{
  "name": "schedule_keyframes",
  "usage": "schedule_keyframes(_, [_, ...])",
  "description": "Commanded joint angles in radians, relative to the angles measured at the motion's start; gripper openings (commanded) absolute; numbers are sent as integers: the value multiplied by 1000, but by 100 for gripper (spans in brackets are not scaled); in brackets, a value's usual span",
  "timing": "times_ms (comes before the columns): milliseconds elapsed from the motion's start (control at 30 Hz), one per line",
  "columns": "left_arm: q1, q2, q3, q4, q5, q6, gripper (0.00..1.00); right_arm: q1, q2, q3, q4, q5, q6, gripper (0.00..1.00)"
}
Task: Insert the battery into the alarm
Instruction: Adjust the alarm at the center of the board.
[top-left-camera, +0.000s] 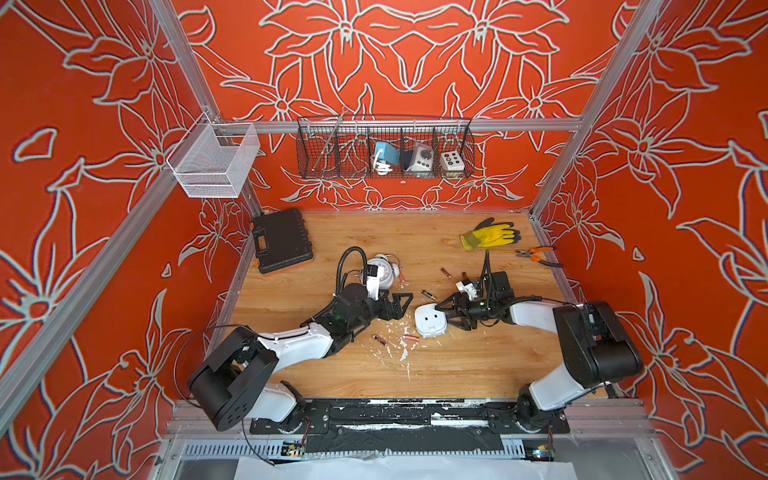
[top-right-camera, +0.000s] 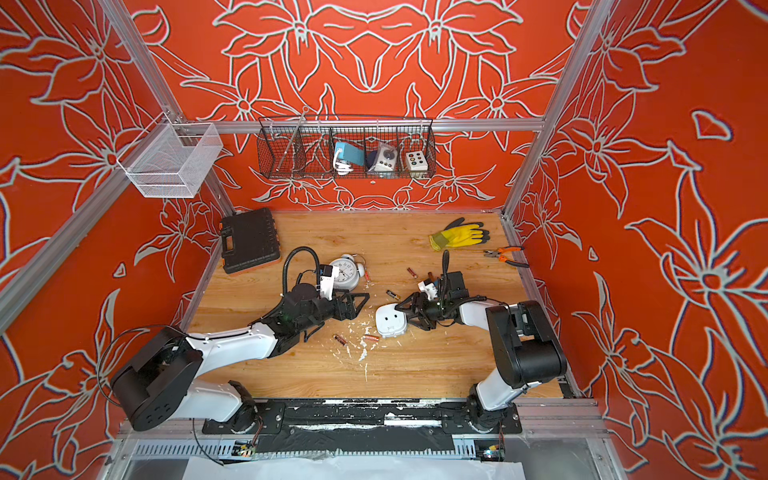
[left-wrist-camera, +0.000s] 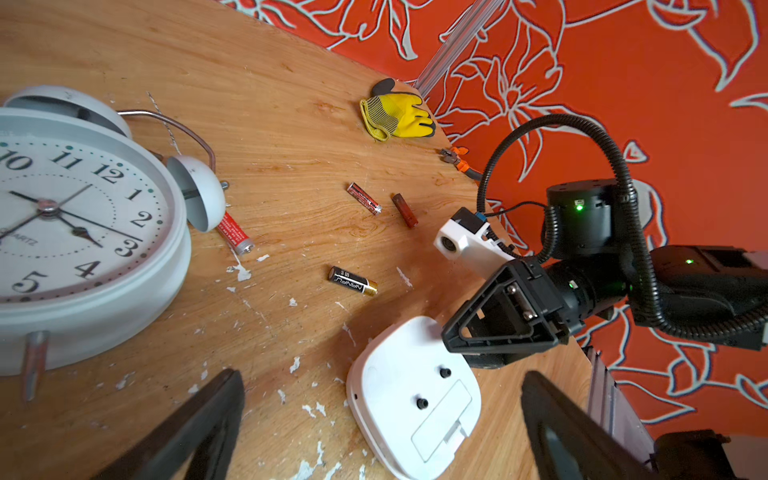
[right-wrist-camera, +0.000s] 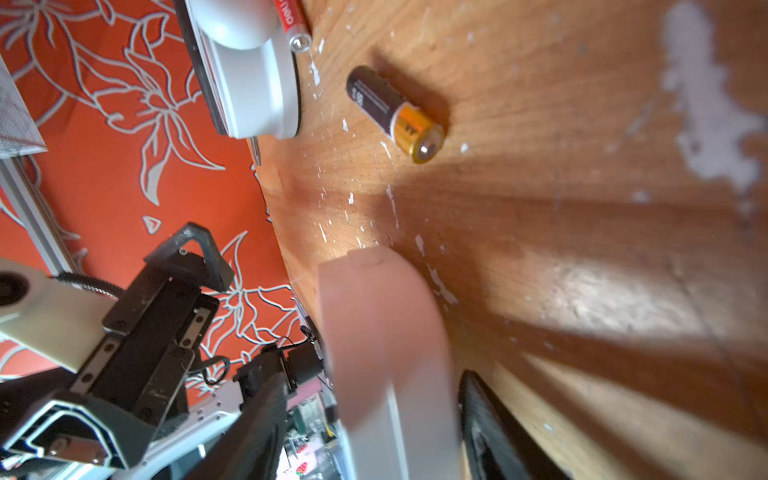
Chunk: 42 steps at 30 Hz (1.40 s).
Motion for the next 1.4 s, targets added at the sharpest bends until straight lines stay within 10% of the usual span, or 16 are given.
schedule_keyframes(0, [5, 14, 21, -17, 7, 13, 98, 4, -3, 24, -3, 27, -13, 73])
schedule_keyframes(300, [5, 59, 83, -99, 68, 24, 98, 3, -207, 18, -236, 261, -144, 77])
schedule_keyframes(633, [-8, 245, 286, -259, 224, 131, 82, 40, -380, -124, -300, 229, -114, 65])
schedule_keyframes(933, [-44, 406, 411, -302, 308, 131, 54, 131, -337, -177, -226, 256, -48, 48])
schedule_keyframes(1367, [-77, 434, 383, -259, 312, 54, 44, 134, -168, -93, -172, 294, -50, 26])
